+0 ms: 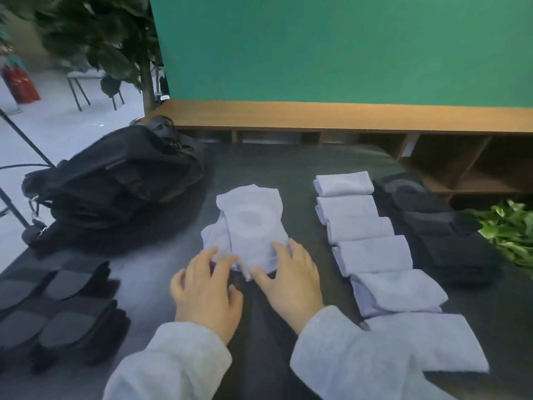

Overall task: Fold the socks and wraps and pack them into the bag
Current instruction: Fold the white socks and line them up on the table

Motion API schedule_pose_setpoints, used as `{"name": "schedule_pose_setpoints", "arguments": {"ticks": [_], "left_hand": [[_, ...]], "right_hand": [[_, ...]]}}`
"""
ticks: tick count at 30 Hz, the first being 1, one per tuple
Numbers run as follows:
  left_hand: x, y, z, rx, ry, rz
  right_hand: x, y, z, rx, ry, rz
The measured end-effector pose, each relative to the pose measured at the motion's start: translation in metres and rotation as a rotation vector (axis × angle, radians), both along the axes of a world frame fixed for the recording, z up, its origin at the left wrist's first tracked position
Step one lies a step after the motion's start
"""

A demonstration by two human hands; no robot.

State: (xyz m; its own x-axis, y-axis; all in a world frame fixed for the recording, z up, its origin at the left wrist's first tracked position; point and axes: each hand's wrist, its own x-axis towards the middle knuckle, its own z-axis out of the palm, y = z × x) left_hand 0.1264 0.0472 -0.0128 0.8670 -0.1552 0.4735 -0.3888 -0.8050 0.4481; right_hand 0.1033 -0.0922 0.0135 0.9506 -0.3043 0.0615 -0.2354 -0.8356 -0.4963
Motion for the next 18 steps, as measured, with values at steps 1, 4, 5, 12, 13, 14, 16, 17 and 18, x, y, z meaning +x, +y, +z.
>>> {"name": "schedule_pose_setpoints", "arguments": {"ticks": [1,4,5,12,13,14,16,17,18], "left_hand": [[-0.001,-0.002,-0.001,0.073,0.0,-0.068],[-0.002,-0.002,0.002,0.115,0.062,-0.111],[-0.001,-0.001,0.002,0.114,0.09,-0.104],[-0.005,0.001,0.01,0.171,0.178,-0.097],[-0.005,0.001,0.011,0.181,0.2,-0.1],[-0.005,0.001,0.012,0.187,0.221,-0.109],[-0.004,0.001,0.011,0.204,0.24,-0.134],[-0.005,0.002,0.011,0.217,0.245,-0.147],[-0.005,0.002,0.01,0.22,0.24,-0.166]], "right_hand": [[-0.005,0.004,-0.005,-0.034,-0.07,-0.006],[-0.015,0.008,-0.011,-0.055,-0.185,0.055],[-0.017,0.007,-0.012,-0.046,-0.197,0.075],[-0.024,0.0,-0.013,0.019,-0.256,0.075],[-0.026,0.0,-0.013,0.04,-0.256,0.075],[-0.029,0.0,-0.012,0.059,-0.257,0.075],[-0.037,-0.001,-0.013,0.082,-0.282,0.08],[-0.042,-0.001,-0.013,0.083,-0.297,0.091],[-0.046,-0.002,-0.013,0.078,-0.303,0.11]]}}
